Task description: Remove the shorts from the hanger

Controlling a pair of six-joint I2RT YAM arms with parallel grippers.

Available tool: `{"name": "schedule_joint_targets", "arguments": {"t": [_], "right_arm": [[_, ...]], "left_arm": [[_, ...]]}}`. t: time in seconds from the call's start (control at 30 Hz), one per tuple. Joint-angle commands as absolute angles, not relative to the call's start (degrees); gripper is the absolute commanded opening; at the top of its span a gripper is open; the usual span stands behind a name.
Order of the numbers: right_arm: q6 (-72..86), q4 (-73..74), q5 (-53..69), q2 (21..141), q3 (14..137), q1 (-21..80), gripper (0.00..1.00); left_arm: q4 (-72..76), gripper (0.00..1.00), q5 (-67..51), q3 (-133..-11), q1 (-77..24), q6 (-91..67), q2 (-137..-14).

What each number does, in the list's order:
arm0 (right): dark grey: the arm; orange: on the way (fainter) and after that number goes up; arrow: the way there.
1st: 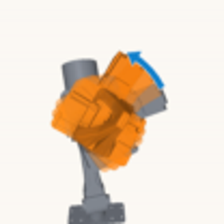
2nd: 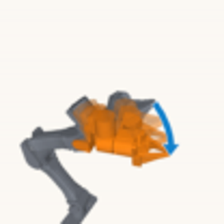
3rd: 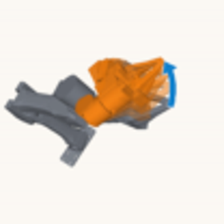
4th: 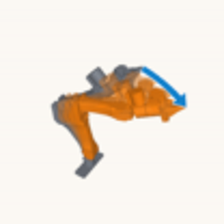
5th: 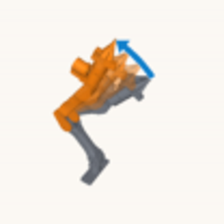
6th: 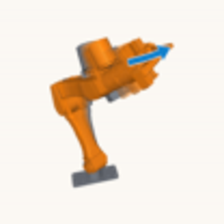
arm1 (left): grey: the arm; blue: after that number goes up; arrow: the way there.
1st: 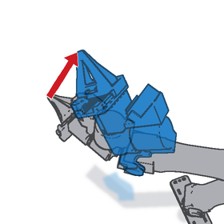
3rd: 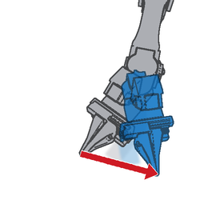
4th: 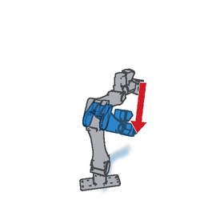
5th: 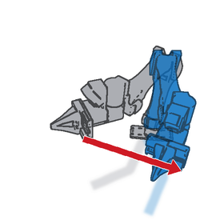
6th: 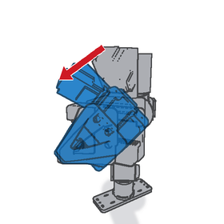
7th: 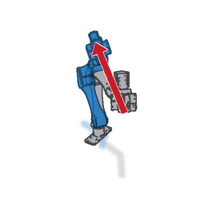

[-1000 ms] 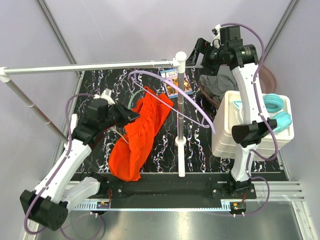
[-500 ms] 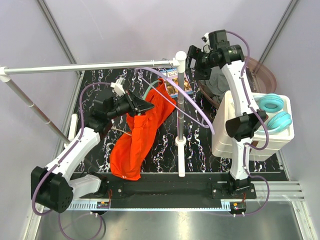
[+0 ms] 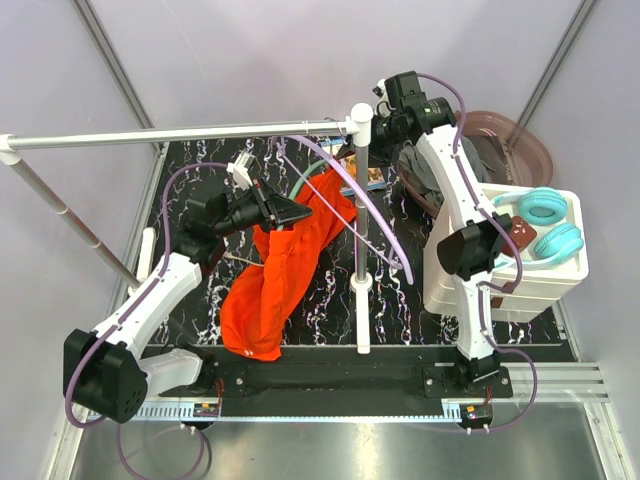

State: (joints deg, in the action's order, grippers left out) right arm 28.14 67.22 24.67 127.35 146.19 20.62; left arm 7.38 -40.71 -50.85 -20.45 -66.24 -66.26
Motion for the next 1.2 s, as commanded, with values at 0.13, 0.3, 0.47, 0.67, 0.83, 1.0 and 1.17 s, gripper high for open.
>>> {"name": "schedule_joint_targets", "arguments": {"t": [0.13, 0.3, 0.47, 0.67, 0.83, 1.0, 1.17], "right_arm": [[28.65, 62.93, 24.00, 129.02, 143.97, 21.97, 0.70], [29.09, 61.35, 22.68, 130.34, 143.17, 22.50, 0.62], [29.62, 60.56, 20.13, 131.66, 142.39, 22.50, 0.43], [31.55, 62.13, 8.72, 133.76, 141.42, 22.15, 0.00], [29.98, 66.26, 0.98, 136.84, 141.59, 19.78, 0.00], [27.42, 66.62, -1.84, 137.99, 141.94, 16.53, 0.00], [25.67, 68.73, -4.74, 140.71, 145.62, 15.82, 0.00]], "left_arm": [[15.64, 0.00, -44.65, -54.05, -20.21, -66.45, -64.78], [15.73, 0.00, -45.79, -54.14, -20.30, -66.62, -64.51], [15.82, 0.00, -46.05, -53.61, -20.30, -66.53, -63.81], [13.72, 0.00, -45.88, -53.88, -20.30, -64.96, -62.67], [10.73, 0.00, -45.96, -53.18, -20.13, -63.11, -59.42], [9.67, 0.00, -47.11, -50.98, -19.78, -62.93, -55.21], [7.39, 0.00, -47.90, -49.22, -18.81, -61.62, -52.30]]}}
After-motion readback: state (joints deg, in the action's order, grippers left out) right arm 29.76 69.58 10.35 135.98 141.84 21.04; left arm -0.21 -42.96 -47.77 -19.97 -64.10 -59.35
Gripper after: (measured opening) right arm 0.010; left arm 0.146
